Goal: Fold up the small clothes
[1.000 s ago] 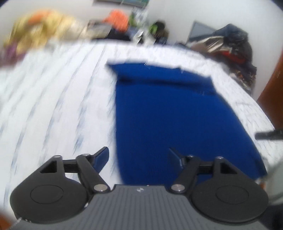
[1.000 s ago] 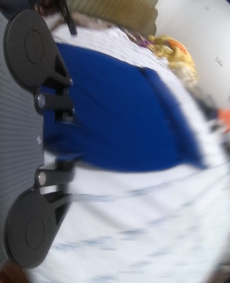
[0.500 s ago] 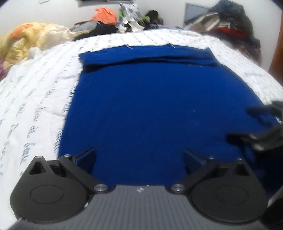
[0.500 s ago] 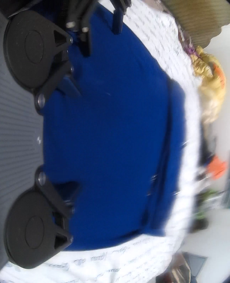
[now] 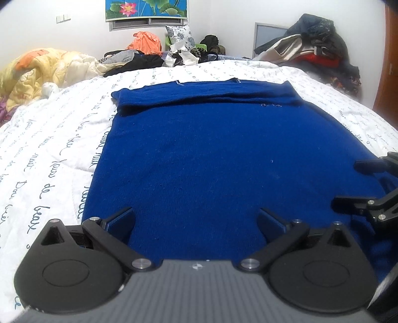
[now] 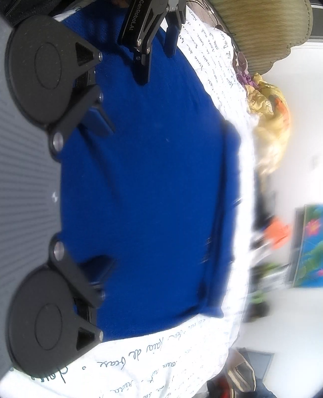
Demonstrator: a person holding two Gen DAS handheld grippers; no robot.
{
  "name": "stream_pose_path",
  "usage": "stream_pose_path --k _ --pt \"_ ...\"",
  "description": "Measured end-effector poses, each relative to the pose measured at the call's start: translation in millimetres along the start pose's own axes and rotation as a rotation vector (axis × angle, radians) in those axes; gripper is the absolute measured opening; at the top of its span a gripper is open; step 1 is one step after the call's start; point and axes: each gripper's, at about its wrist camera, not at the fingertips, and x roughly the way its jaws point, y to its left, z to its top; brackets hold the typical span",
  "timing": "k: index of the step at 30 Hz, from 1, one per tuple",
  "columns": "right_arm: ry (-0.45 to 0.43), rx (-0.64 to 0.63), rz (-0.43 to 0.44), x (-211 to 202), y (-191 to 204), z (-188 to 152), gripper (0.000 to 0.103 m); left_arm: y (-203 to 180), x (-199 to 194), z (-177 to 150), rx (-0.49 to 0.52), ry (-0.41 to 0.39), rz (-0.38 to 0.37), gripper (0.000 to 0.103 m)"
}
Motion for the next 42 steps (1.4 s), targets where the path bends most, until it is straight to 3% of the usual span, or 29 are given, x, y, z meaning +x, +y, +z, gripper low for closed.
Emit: stream_pose_path --k 33,42 --pt "-0.009 0.003 -0.004 -1.0 2.4 -3.4 0.103 3.1 -7.8 -6.7 -0.006 0.018 0.007 0.103" --pt "-0.001 -0.001 -0.006 -3.1 1.8 -3.7 0.103 10.2 -24.3 -12.1 -0.002 0.063 0.017 0.103"
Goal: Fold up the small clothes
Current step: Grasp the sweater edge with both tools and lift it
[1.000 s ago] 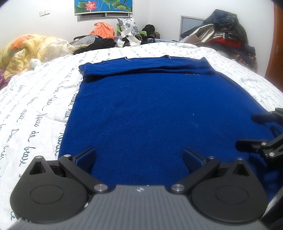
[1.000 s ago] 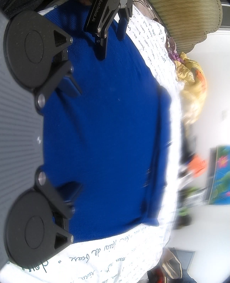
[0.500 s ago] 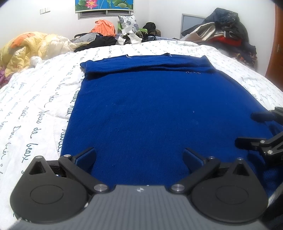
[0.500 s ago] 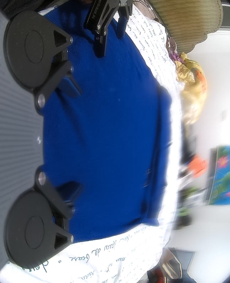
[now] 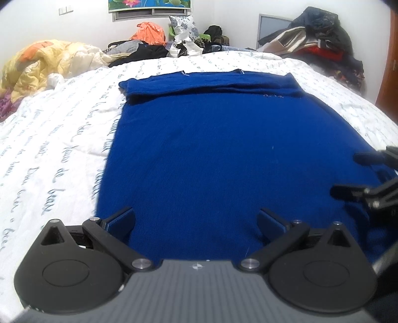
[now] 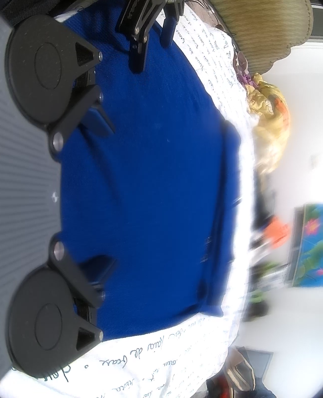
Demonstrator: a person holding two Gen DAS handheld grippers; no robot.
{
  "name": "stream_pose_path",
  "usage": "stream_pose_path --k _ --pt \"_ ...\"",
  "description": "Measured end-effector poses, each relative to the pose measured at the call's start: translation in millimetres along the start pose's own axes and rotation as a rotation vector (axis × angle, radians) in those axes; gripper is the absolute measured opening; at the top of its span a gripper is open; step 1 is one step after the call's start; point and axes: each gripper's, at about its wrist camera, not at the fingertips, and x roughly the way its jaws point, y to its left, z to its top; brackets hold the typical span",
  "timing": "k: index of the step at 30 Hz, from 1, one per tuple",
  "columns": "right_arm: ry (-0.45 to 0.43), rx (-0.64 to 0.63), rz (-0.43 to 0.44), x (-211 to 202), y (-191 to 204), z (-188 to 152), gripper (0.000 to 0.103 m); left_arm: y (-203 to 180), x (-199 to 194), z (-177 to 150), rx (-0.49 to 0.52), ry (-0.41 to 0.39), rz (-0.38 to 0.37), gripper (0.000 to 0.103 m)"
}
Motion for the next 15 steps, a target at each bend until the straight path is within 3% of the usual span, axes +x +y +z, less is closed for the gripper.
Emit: stream_pose_path --k 6,9,11,15 --pt "0.060 0.015 0.018 -18.5 -3.7 -4.7 0.103 26.2 -33.9 -25.9 -0.054 0.036 -0.037 0.103" --pt "0.127 0.033 0.051 -33.7 -9.5 -3.2 0.103 44.6 -49.6 -33.8 -0.142 0.073 -0.106 0.103" --pt "0.116 0.142 0.119 -51.9 -27.6 -1.3 0.103 57.2 -56.6 -36.4 -0.202 0.088 -0.125 0.103" --pt "0.093 0.434 0.135 -83.1 -87.2 -7.2 0.103 85.3 -57.0 -35.1 -0.378 0.103 -0.208 0.103"
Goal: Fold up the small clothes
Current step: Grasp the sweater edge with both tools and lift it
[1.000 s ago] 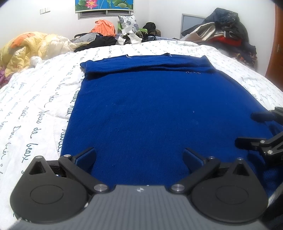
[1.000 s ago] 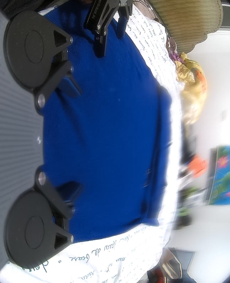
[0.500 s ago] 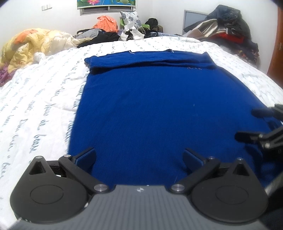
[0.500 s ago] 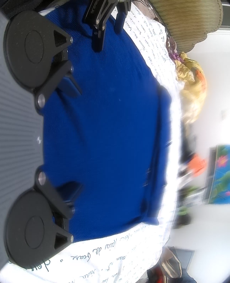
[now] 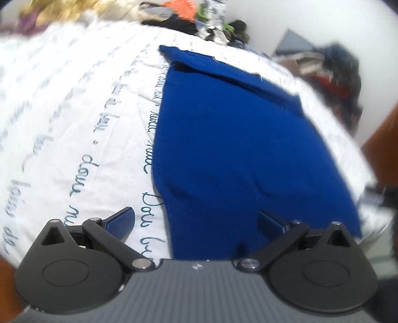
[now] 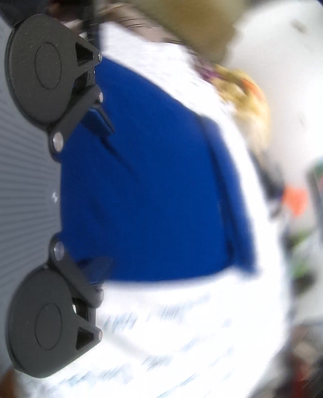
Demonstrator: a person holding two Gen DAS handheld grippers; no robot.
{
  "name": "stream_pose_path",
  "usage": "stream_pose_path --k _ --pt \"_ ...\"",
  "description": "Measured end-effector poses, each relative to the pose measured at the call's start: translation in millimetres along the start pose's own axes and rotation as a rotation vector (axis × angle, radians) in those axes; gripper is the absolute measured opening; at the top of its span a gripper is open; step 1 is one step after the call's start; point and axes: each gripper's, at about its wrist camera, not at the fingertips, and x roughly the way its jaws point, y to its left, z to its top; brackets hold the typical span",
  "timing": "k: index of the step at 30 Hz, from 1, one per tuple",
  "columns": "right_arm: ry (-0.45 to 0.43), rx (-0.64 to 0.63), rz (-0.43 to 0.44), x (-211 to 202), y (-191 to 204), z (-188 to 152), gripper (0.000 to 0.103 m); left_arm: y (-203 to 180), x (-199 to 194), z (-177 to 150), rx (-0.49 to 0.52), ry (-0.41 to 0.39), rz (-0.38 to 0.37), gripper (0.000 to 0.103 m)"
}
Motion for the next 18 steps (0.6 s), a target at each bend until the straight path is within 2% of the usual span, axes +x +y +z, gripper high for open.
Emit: stream_pose_path --k 3,5,6,8,9,11,13,14,15,16,17,18 --pt "0.070 0.229 0.058 -6.6 -43.9 3.1 0.103 11.4 5.3 11.7 -0.115 0.043 -0.131 0.103" --pt "0.136 0.332 0.129 -0.9 -61.7 -0.5 0.103 18.7 13.2 17.8 -0.202 0.111 -0.264 0.102" --pt "0.140 0.352 0.169 -0.8 -64.8 -1.5 0.103 20.5 17.4 18.8 -0.230 0.140 -0.315 0.101" --pt "0.189 0.400 0.248 6.5 -68.2 -2.8 0.103 18.8 20.9 20.6 -0.231 0.161 -0.332 0.099" --pt "0.210 0.406 0.276 10.1 -67.0 -3.5 0.103 17.6 20.2 21.6 -0.216 0.165 -0.323 0.094" --pt "0.223 0.363 0.269 12.4 -61.3 0.0 0.103 14.7 17.7 23.7 -0.186 0.179 -0.288 0.083" --pt "0.240 0.333 0.257 13.5 -58.3 3.7 0.101 13.3 17.2 26.2 -0.172 0.192 -0.268 0.077" --pt "0.247 0.314 0.246 13.2 -55.8 4.7 0.095 13.7 17.4 27.2 -0.168 0.196 -0.263 0.075" --pt "0.256 0.288 0.227 12.5 -52.9 6.4 0.085 13.1 16.9 27.5 -0.159 0.198 -0.255 0.069" --pt "0.266 0.258 0.201 10.8 -49.0 7.6 0.079 11.9 16.5 28.4 -0.145 0.198 -0.237 0.063" --pt "0.278 0.233 0.172 10.7 -45.2 10.5 0.064 10.1 17.8 28.8 -0.124 0.202 -0.207 0.042" --pt "0.287 0.216 0.144 9.6 -44.3 11.7 0.041 8.2 19.1 29.9 -0.101 0.210 -0.167 0.017"
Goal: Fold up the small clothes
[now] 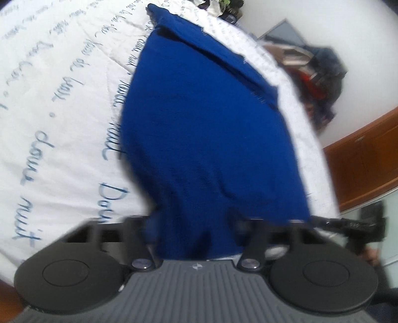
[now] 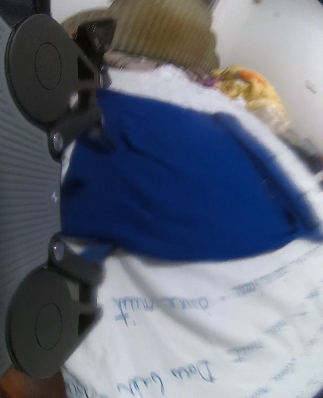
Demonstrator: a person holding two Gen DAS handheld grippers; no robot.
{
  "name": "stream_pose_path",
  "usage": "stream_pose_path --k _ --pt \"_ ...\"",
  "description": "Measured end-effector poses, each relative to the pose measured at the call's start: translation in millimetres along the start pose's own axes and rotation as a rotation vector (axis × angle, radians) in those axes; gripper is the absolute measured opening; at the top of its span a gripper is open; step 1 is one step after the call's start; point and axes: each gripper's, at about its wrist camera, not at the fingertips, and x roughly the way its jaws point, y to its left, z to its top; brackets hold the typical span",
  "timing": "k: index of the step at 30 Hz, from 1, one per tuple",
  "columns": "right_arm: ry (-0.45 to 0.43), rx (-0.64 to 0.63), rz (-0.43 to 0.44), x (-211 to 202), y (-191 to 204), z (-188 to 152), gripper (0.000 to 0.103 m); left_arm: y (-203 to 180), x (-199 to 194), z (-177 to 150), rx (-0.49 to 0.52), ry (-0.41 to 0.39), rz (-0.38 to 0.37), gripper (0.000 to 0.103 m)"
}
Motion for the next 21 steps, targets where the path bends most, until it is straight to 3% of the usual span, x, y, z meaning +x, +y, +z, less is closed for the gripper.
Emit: stream_pose_path --k 1,2,5,14,18,21 --pt "0.005 -0.016 -0.038 -0.7 0.0 -0.9 0.030 -1.1 2.4 1.3 0.012 0.011 0.041 0.011" --pt "0.010 -0.028 -0.071 -0.6 -1.3 -1.3 0.022 -0.9 3.4 4.5 0.015 0.019 0.048 0.011" --pt "0.019 -0.016 -0.068 -1.0 -9.4 -2.1 0.006 -1.9 -0.7 7.0 0.046 0.033 0.047 0.008" --pt "-0.117 0.088 0.215 -12.2 -10.8 5.3 0.005 -24.1 -38.1 51.1 0.105 -0.081 -0.075 0.008" --pt "-0.195 0.092 0.331 -20.3 -2.5 39.9 0.005 -34.9 -52.2 88.5 0.124 -0.177 -0.124 0.008" --pt "-0.266 0.092 0.429 -16.7 -3.0 83.0 0.005 -44.2 -47.0 135.1 0.149 -0.252 -0.139 0.008"
